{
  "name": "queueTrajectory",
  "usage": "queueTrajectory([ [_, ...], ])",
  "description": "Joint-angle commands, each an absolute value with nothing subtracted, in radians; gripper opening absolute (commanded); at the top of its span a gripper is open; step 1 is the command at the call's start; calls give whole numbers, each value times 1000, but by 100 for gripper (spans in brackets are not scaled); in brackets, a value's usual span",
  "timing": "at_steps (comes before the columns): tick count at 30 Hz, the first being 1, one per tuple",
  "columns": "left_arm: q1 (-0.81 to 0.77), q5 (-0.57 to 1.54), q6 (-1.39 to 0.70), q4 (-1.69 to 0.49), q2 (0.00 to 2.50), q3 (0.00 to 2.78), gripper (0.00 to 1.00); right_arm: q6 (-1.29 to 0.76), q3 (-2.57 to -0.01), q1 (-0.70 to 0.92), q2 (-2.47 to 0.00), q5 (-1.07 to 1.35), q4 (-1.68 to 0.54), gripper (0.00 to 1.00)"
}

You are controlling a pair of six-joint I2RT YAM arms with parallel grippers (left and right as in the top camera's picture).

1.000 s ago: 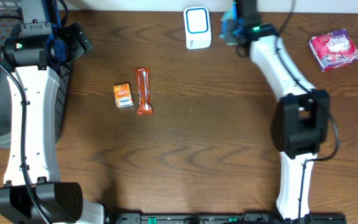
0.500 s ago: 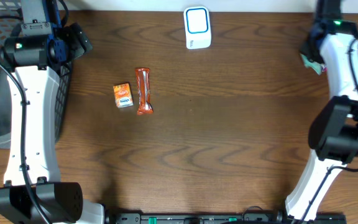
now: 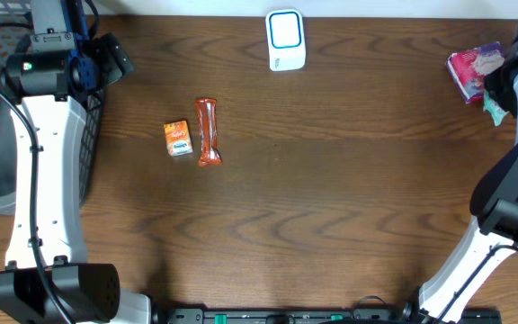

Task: Scan the item barcode
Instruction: 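Carry the mint-green packet right and drop it near the purple bag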

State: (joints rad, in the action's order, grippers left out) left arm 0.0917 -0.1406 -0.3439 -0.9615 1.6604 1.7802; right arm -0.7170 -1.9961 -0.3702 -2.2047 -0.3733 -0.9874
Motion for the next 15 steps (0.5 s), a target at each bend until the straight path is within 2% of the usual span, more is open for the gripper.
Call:
queueTrajectory([
  [1,106,-161,-354,-964,1648,1786,98,-825,-1999,-376,-2232,-382,-962,2],
  [7,106,-161,-354,-964,1648,1786,98,-826,-1999,-374,-2278,-333,-908,2],
  [9,106,-161,-354,-964,1648,1786,98,-826,-1999,-373,-2292,-321,-905,5],
  [10,106,-161,-354,-964,1648,1786,98,-825,-1999,-373,-2297,-319,-905,14],
  [12,106,-161,-354,-964,1648,1786,98,-808,-1999,-372,-2301,-315,-906,48],
  [13,106,-161,-354,-964,1648,1786,98,-790,-1999,-372,-2301,-306,-905,61],
  [15,106,-161,-354,-964,1648,1786,98,-751,-2000,-372,-2299,-284,-905,66],
])
